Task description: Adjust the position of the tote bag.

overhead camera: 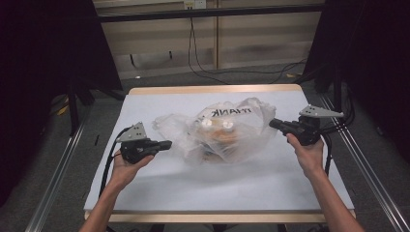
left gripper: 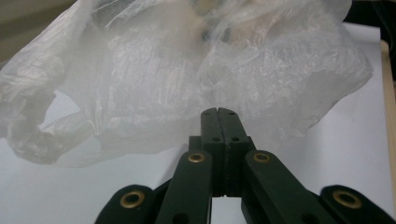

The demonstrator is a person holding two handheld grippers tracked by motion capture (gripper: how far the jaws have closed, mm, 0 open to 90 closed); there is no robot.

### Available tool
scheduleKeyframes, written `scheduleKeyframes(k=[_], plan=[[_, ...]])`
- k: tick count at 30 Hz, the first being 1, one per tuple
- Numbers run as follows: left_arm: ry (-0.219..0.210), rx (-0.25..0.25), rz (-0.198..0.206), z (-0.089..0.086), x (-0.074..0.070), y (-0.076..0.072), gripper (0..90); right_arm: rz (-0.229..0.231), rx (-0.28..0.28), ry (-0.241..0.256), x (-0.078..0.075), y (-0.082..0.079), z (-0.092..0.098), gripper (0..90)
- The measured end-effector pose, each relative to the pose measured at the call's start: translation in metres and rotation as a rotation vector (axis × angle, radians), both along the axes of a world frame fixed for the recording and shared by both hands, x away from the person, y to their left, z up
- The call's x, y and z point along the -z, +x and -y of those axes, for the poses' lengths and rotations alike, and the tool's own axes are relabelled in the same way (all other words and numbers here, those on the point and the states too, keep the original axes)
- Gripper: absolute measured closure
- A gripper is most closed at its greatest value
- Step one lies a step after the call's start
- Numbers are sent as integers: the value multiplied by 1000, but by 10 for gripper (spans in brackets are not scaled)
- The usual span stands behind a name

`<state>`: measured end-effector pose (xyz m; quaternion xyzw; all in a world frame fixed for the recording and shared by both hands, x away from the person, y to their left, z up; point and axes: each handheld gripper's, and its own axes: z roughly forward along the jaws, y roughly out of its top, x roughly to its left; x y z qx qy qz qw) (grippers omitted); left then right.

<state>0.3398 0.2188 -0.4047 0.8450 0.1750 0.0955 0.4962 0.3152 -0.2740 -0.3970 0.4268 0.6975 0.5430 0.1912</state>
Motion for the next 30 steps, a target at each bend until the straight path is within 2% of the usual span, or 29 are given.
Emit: scheduleKeyframes(k=[4,8,13,15,16,20,23,25,28,30], plan=[[30,27,-17,4,4,-2,900,-26,-2,-12,9,-4,3,900],[51,46,-34,6,7,-4,900,-29,-3,-10,8,-8,6,900],[122,87,-57,14,17,-4,900,-70,2,-20,20,-11,12,900],[130,90,-63,17,20,-5,900,-88,-2,-9,25,-10,11,900],[136,93,-66,19,22,-4,900,-97,-8,-24,27,-9,10,900],[170,82,-80,21,32,0,900,-142,-29,-45,37,-5,4,900],[163,47,-87,20,38,4,900,-163,-38,-61,42,-4,1,900],[184,25,-78,20,39,6,900,-175,-42,-58,44,-3,1,900],[178,24,-82,21,42,9,900,-201,-33,-68,51,0,3,900],[206,20,-79,23,45,11,900,-214,-29,-75,54,1,3,900]])
